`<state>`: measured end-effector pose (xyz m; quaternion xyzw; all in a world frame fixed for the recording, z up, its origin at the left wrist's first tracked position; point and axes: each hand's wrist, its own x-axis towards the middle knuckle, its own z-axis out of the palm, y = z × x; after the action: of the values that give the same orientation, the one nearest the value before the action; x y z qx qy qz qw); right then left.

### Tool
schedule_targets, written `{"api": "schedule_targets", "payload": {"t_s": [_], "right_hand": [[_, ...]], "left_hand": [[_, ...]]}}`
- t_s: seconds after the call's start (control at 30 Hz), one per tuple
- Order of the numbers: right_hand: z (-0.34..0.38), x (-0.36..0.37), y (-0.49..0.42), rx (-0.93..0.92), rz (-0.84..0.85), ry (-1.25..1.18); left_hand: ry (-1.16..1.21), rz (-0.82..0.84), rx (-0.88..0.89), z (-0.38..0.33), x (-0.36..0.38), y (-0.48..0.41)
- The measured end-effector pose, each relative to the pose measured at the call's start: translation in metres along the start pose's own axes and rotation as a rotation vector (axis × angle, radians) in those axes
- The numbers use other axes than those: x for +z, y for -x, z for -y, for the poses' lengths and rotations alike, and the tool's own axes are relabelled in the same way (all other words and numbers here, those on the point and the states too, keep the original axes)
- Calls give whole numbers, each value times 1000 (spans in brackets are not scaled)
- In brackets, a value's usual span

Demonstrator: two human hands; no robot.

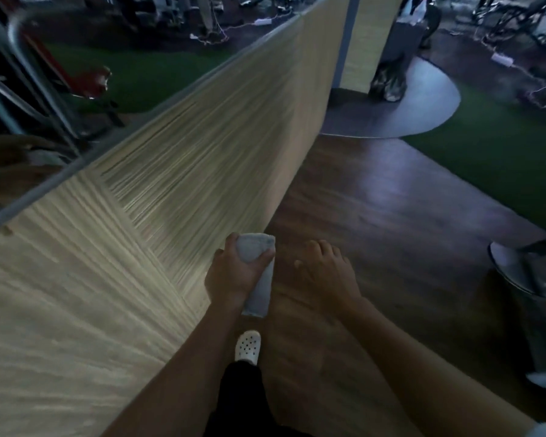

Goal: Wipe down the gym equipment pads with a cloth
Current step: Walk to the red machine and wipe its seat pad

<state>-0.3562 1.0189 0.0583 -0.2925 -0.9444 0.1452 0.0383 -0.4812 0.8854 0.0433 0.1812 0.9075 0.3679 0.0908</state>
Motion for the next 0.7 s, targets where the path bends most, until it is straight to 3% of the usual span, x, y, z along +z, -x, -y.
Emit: {"api": "schedule_targets", "payload": {"t_s": [0.37, 0.7], "right_hand": [[-46, -37, -245, 228, -88, -2], [-170, -55, -437, 383, -128, 28]], "left_hand": [[17, 142, 184, -105, 55, -266], [46, 271, 261, -229, 182, -457]]}}
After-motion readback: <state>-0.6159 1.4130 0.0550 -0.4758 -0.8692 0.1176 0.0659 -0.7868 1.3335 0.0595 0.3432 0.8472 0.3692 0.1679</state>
